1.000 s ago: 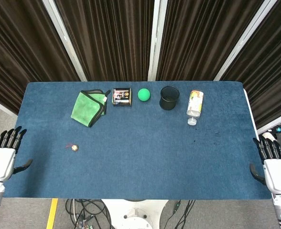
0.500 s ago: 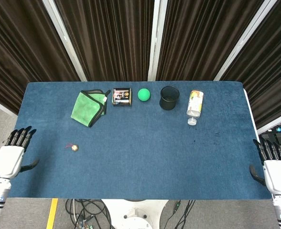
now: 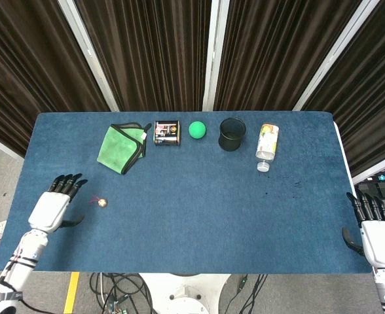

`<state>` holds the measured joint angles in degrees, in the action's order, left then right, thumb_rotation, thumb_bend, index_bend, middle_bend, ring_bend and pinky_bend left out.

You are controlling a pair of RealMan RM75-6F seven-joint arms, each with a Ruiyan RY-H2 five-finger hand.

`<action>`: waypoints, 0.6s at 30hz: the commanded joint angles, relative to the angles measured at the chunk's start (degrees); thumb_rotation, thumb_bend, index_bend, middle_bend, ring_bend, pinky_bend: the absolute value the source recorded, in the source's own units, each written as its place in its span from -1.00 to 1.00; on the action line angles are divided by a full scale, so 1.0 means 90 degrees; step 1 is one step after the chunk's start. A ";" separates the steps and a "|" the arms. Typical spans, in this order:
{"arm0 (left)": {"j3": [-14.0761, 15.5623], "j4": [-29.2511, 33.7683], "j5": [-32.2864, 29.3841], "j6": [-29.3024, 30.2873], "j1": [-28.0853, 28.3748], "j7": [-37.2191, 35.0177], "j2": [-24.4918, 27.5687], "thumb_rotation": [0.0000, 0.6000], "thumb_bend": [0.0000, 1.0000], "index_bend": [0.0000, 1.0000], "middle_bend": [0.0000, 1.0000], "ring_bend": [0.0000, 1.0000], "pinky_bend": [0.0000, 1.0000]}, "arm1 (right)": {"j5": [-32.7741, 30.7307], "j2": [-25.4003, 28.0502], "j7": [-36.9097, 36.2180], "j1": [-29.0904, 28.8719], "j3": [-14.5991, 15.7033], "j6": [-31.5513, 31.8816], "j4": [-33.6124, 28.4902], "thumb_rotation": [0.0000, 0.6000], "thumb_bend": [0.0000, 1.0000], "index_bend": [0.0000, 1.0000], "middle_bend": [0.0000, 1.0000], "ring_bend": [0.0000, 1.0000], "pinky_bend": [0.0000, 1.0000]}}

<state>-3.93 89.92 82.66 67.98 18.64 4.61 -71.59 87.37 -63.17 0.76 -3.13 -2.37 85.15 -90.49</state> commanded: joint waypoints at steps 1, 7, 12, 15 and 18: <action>-0.0075 -0.0233 -0.0161 -0.0278 0.0206 -0.0012 -0.0248 1.00 -0.61 -0.63 -0.80 -1.00 -0.91 | -0.0010 -0.0002 -0.0013 -0.0009 -0.0006 -0.0015 0.0010 1.00 -0.36 -1.00 -1.00 -1.00 -1.00; -0.0109 -0.0589 -0.0318 -0.0631 0.0451 -0.0080 -0.0537 1.00 -0.59 -0.48 -0.78 -1.00 -0.90 | 0.0020 0.0048 -0.0031 -0.0001 -0.0013 0.0032 -0.0014 1.00 -0.36 -1.00 -1.00 -1.00 -1.00; -0.0160 -0.0800 -0.0467 -0.0764 0.0571 -0.0093 -0.0697 1.00 -0.55 -0.37 -0.75 -1.00 -0.90 | 0.0008 0.0071 -0.0040 0.0007 -0.0015 0.0036 -0.0019 1.00 -0.36 -1.00 -1.00 -1.00 -1.00; -0.0162 -0.0881 -0.0511 -0.0836 0.0629 -0.0109 -0.0754 1.00 -0.53 -0.33 -0.74 -1.00 -0.90 | 0.0009 0.0067 -0.0036 0.0005 -0.0013 0.0029 -0.0016 1.00 -0.36 -1.00 -1.00 -1.00 -1.00; -0.0176 -0.0966 -0.0582 -0.0888 0.0677 -0.0115 -0.0825 1.00 -0.50 -0.32 -0.73 -1.00 -0.90 | 0.0003 0.0064 -0.0025 0.0001 -0.0015 0.0021 -0.0014 1.00 -0.36 -1.00 -1.00 -1.00 -1.00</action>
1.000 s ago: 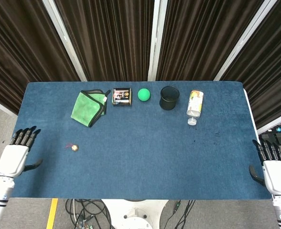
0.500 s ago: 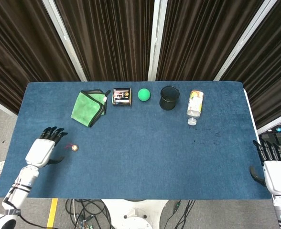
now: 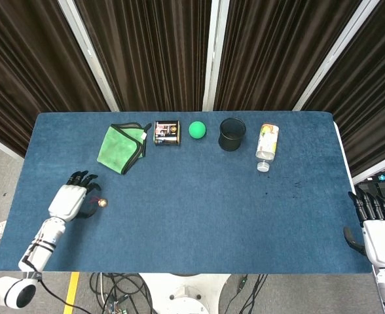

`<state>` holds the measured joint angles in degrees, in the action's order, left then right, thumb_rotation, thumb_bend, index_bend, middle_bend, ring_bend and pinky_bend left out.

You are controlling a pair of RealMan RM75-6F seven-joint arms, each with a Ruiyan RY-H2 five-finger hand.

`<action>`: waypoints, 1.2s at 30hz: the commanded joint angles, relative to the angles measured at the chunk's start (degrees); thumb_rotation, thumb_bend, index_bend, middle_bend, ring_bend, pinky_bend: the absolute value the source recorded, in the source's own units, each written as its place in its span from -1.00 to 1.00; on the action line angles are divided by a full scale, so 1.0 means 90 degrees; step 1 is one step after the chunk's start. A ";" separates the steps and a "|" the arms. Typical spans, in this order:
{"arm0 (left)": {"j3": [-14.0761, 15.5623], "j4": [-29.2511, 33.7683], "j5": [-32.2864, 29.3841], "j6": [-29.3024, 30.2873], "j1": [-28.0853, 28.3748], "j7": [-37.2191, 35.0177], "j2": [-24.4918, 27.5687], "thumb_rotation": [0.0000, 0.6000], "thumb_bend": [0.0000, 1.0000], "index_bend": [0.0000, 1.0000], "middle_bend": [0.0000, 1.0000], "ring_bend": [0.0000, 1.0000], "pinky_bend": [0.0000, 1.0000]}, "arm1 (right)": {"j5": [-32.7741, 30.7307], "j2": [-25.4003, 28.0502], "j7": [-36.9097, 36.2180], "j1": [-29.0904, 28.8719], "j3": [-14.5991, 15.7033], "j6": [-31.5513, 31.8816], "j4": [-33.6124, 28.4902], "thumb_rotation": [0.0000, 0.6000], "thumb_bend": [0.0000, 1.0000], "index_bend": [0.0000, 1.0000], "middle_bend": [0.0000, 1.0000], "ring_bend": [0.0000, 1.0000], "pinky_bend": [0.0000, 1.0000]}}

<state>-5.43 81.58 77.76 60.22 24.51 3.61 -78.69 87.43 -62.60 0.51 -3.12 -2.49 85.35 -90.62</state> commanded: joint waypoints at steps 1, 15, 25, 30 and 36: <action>-0.0015 -0.0077 -0.0067 -0.0051 0.0044 -0.0003 -0.0066 1.00 -0.49 -0.32 -0.72 -1.00 -0.89 | -0.0007 0.0000 0.0008 -0.0002 -0.0002 -0.0005 0.0001 1.00 -0.36 -1.00 -1.00 -1.00 -1.00; 0.0058 -0.0498 -0.0201 -0.0217 0.0157 -0.0110 -0.0346 1.00 -0.46 -0.19 -0.66 -1.00 -0.89 | -0.0079 -0.0028 -0.0011 -0.0004 0.0000 -0.0072 0.0063 1.00 -0.36 -1.00 -1.00 -1.00 -1.00; 0.0067 -0.0612 -0.0188 -0.0216 0.0219 -0.0205 -0.0464 1.00 -0.37 -0.11 -0.64 -1.00 -0.89 | -0.0130 -0.0076 -0.0094 -0.0007 -0.0005 -0.0117 0.0174 1.00 -0.36 -1.00 -1.00 -1.00 -1.00; 0.0050 -0.0607 -0.0243 -0.0244 0.0257 -0.0166 -0.0477 1.00 -0.33 -0.07 -0.63 -1.00 -0.89 | -0.0123 -0.0085 -0.0110 -0.0008 -0.0003 -0.0118 0.0194 1.00 -0.36 -1.00 -1.00 -1.00 -1.00; 0.0067 -0.0621 -0.0290 -0.0262 0.0272 -0.0102 -0.0487 1.00 -0.31 -0.05 -0.62 -1.00 -0.89 | -0.0125 -0.0084 -0.0125 -0.0008 0.0001 -0.0126 0.0203 1.00 -0.36 -1.00 -1.00 -1.00 -1.00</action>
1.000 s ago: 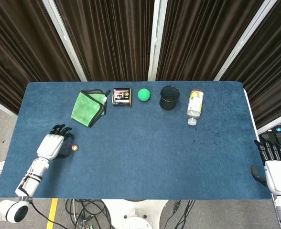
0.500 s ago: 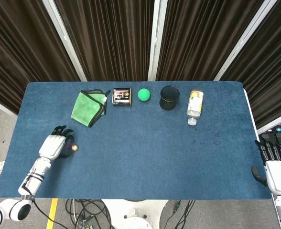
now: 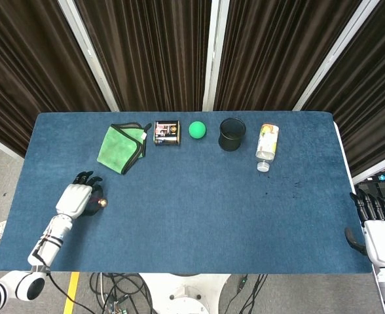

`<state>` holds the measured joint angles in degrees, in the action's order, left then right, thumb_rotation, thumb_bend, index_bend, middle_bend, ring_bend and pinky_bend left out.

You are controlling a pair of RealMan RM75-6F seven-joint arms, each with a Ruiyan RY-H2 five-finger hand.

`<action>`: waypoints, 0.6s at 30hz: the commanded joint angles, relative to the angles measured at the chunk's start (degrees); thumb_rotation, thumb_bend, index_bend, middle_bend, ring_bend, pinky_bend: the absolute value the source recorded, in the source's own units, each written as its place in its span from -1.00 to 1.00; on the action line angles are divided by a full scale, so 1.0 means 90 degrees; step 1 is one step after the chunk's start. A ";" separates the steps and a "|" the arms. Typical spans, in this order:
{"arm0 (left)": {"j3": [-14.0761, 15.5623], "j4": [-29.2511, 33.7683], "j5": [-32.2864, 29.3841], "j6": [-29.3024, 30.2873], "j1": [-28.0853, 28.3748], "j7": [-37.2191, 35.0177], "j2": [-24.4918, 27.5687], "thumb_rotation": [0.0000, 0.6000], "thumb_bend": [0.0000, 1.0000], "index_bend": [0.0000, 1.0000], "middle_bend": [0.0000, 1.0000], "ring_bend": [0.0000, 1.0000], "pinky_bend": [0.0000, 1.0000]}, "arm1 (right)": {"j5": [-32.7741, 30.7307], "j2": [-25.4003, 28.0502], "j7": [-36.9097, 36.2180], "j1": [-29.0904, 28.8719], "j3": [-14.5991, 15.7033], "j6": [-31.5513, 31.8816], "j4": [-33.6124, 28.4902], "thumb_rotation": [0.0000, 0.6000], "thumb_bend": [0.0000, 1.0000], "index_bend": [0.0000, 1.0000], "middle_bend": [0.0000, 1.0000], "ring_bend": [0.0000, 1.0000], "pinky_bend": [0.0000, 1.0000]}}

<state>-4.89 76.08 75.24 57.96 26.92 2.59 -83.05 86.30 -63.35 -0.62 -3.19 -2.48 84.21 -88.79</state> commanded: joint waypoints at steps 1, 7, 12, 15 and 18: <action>0.0010 -0.0019 -0.0023 -0.0021 0.0008 0.0015 -0.0004 1.00 -0.31 -0.04 -0.62 -1.00 -0.89 | 0.0001 0.0002 0.0000 0.0002 0.0000 0.0005 0.0001 1.00 -0.36 -1.00 -1.00 -1.00 -1.00; 0.0004 -0.0062 -0.0065 -0.0024 0.0021 0.0021 -0.0030 1.00 -0.29 -0.01 -0.61 -0.98 -0.89 | -0.0009 0.0006 0.0007 -0.0003 -0.0004 -0.0007 -0.0006 1.00 -0.36 -1.00 -1.00 -1.00 -1.00; -0.0007 -0.0067 -0.0082 0.0009 0.0030 0.0068 -0.0050 1.00 -0.27 0.02 -0.60 -0.97 -0.89 | -0.0012 -0.0001 0.0005 -0.0005 -0.0002 -0.0018 0.0000 1.00 -0.36 -1.00 -1.00 -1.00 -1.00; -0.0011 -0.0060 -0.0088 0.0006 0.0047 0.0095 -0.0050 1.00 -0.26 0.03 -0.59 -0.97 -0.89 | -0.0023 -0.0006 -0.0002 -0.0009 -0.0005 -0.0029 0.0010 1.00 -0.36 -1.00 -1.00 -1.00 -1.00; -0.0008 -0.0060 -0.0107 -0.0010 0.0057 0.0108 -0.0058 1.00 -0.26 0.03 -0.59 -0.97 -0.89 | -0.0037 -0.0010 -0.0012 -0.0012 -0.0008 -0.0043 0.0020 1.00 -0.36 -1.00 -1.00 -1.00 -1.00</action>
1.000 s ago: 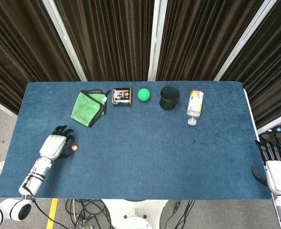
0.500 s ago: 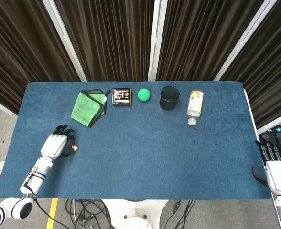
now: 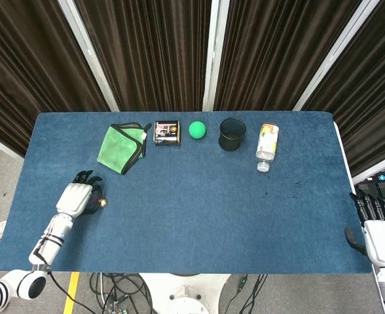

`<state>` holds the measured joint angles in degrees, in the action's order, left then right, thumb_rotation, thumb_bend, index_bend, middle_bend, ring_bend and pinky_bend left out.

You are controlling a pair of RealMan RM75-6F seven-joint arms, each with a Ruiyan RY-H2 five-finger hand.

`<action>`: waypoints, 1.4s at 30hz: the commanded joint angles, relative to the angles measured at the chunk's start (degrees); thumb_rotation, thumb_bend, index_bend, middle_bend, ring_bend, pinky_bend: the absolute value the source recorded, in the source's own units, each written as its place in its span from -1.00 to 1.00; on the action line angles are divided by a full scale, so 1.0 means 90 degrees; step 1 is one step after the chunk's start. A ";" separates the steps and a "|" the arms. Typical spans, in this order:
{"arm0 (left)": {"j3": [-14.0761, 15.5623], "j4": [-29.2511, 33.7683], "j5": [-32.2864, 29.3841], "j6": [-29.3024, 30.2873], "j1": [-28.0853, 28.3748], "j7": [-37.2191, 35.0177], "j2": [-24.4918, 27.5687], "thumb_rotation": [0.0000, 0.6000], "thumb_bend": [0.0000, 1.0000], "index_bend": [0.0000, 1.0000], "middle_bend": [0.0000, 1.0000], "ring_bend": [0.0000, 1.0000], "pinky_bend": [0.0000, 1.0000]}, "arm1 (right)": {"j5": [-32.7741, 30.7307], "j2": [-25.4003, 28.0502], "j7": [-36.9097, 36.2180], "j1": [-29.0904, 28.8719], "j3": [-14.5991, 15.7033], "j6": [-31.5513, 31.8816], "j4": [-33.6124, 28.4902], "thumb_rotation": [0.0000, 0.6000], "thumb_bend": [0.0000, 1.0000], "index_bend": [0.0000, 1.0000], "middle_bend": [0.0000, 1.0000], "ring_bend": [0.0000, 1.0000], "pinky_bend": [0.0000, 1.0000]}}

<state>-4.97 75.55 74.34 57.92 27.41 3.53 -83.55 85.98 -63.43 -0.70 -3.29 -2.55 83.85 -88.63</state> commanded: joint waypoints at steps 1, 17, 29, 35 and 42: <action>0.0005 -0.0002 -0.0015 -0.0013 0.0005 0.0009 -0.0005 1.00 -0.26 0.03 -0.59 -0.97 -0.89 | 0.0000 -0.0003 -0.0005 0.0001 0.0002 -0.0002 0.0008 1.00 -0.36 -1.00 -1.00 -1.00 -1.00; 0.0018 -0.0016 -0.0069 -0.0055 0.0046 0.0064 -0.0038 1.00 -0.23 0.08 -0.58 -0.97 -0.89 | -0.0027 -0.0020 -0.0020 -0.0002 -0.0001 -0.0025 0.0048 1.00 -0.36 -1.00 -1.00 -1.00 -1.00; 0.0016 -0.0018 -0.0126 -0.0039 0.0044 0.0111 -0.0066 1.00 -0.19 0.16 -0.54 -0.96 -0.88 | -0.0032 -0.0029 -0.0047 0.0005 0.0000 -0.0020 0.0077 1.00 -0.36 -1.00 -1.00 -1.00 -1.00; 0.0013 0.0018 -0.0131 -0.0002 0.0039 0.0152 -0.0053 1.00 -0.16 0.21 -0.53 -0.96 -0.88 | -0.0030 -0.0037 -0.0055 0.0005 0.0001 -0.0023 0.0088 1.00 -0.36 -1.00 -1.00 -1.00 -1.00; -0.0051 0.0420 -0.0072 0.0203 0.0003 0.0171 0.0151 1.00 -0.14 0.25 -0.48 -0.94 -0.87 | -0.0032 -0.0045 -0.0061 0.0004 0.0001 -0.0027 0.0098 1.00 -0.36 -1.00 -1.00 -1.00 -1.00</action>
<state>-5.17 78.34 73.50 59.15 27.56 5.10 -82.80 85.69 -63.84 -1.25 -3.26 -2.55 83.61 -87.75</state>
